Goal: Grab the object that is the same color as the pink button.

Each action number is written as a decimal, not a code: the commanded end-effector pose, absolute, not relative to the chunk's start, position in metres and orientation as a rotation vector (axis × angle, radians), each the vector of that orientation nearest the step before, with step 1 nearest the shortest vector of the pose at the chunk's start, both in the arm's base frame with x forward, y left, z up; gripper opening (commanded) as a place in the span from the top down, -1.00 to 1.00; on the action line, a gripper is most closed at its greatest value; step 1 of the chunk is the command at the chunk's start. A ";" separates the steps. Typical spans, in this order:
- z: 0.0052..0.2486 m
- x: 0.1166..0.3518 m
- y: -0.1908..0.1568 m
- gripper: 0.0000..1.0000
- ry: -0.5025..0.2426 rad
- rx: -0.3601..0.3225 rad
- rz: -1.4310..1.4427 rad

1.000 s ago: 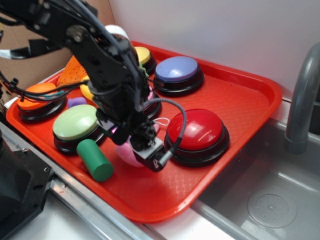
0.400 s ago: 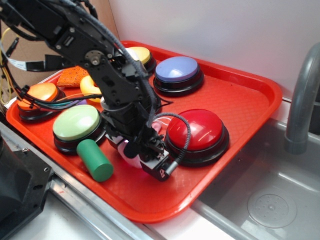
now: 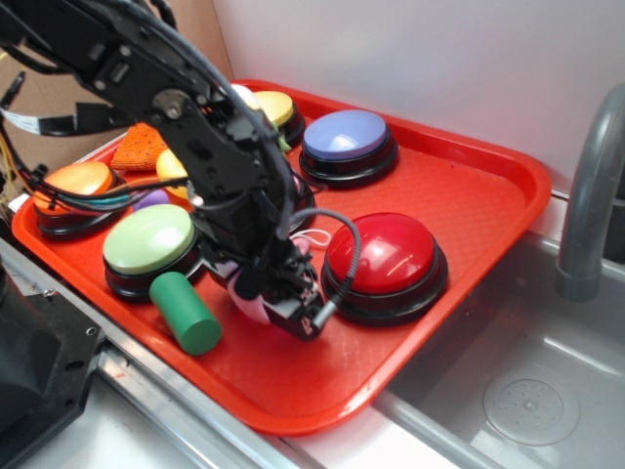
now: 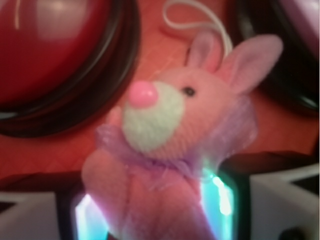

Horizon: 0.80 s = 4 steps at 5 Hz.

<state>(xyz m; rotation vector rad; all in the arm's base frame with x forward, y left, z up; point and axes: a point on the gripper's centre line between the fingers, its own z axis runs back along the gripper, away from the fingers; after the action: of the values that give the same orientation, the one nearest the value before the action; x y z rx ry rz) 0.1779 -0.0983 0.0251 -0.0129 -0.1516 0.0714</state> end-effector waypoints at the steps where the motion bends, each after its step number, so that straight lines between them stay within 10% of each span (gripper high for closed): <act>1: 0.109 0.194 -0.059 1.00 -0.204 -0.047 0.133; 4: 0.190 0.189 0.021 1.00 -0.226 -0.073 0.287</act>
<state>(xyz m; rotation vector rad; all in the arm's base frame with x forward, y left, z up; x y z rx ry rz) 0.1867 0.0184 0.1792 -0.0736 -0.1781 0.3017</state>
